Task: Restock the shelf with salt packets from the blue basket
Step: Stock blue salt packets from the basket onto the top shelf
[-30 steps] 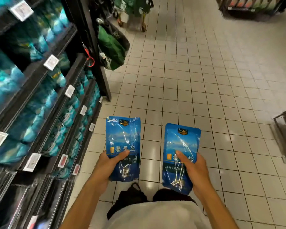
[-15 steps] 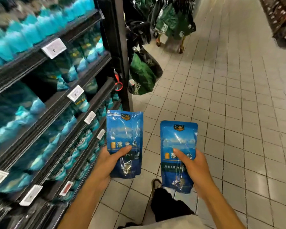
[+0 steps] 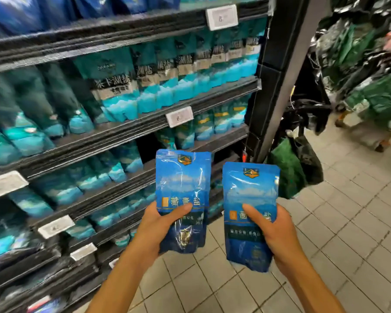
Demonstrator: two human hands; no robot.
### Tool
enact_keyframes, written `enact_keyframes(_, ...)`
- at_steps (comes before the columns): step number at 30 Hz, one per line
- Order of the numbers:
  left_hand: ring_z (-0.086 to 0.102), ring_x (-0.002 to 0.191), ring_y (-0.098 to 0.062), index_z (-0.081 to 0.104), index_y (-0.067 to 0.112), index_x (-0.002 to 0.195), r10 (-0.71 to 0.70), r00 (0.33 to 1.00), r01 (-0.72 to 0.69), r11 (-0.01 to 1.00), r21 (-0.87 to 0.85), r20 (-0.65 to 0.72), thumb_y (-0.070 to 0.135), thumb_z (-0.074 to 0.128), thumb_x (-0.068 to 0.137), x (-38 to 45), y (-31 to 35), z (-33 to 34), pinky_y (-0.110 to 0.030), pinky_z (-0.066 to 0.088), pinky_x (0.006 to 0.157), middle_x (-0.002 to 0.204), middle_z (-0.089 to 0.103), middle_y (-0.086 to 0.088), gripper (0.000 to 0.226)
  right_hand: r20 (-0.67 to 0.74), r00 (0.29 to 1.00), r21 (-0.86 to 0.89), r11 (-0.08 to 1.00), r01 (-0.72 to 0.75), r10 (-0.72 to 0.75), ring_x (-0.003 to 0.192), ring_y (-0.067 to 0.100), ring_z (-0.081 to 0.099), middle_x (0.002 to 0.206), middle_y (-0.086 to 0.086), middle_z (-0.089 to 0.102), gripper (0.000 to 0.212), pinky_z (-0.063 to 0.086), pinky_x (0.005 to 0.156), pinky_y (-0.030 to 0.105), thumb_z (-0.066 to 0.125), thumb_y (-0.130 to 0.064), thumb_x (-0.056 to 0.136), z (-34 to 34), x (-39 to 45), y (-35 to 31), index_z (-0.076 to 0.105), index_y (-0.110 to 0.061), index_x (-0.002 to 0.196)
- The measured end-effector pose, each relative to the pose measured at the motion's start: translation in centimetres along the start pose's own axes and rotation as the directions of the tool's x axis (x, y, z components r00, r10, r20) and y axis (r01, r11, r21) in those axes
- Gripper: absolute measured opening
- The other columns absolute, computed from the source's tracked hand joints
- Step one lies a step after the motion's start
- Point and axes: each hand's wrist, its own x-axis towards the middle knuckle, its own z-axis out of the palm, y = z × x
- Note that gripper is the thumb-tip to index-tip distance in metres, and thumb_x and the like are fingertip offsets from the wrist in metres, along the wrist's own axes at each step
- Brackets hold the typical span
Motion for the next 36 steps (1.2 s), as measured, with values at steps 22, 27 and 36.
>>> enact_keyframes(22, 0.074, 0.103, -0.016, 0.075, 0.014, 0.109, 0.772, 0.607, -0.731, 0.636, 0.247, -0.189, 0.021, 0.083, 0.079, 8.4, 33.7, -4.8, -0.030, 0.059, 0.088, 0.108, 0.079, 0.000, 0.032, 0.457, 0.641, 0.305, 0.786, 0.539, -0.617, 0.080, 0.008, 0.074, 0.093, -0.005, 0.080, 0.019, 0.058, 0.067, 0.024, 0.079, -0.027, 0.078, 22.9, 21.7, -28.8, 0.074, -0.018, 0.093)
enact_keyframes(27, 0.076, 0.086, -0.013, 0.075, 0.012, 0.099, 0.749, 0.595, -0.712, 0.660, 0.241, -0.292, 0.011, 0.080, 0.083, 12.9, 40.5, -3.3, -0.031, 0.062, 0.071, 0.095, 0.080, 0.000, 0.016, 0.451, 0.530, 0.371, 0.691, 0.620, -0.718, 0.091, 0.013, 0.075, 0.099, -0.005, 0.079, 0.011, 0.060, 0.077, 0.031, 0.074, -0.021, 0.088, 26.1, 27.2, -36.4, 0.073, -0.019, 0.099)
enact_keyframes(36, 0.073, 0.091, -0.013, 0.074, 0.009, 0.107, 0.738, 0.569, -0.599, 0.674, 0.432, -0.363, 0.010, 0.082, 0.082, 18.8, 40.6, -4.5, -0.032, 0.057, 0.085, 0.103, 0.077, -0.004, 0.026, 0.619, 0.517, 0.172, 0.744, 0.646, -0.592, 0.087, 0.008, 0.073, 0.095, -0.008, 0.079, 0.020, 0.060, 0.086, 0.032, 0.077, -0.014, 0.086, 29.0, 35.2, -35.2, 0.071, -0.014, 0.105)
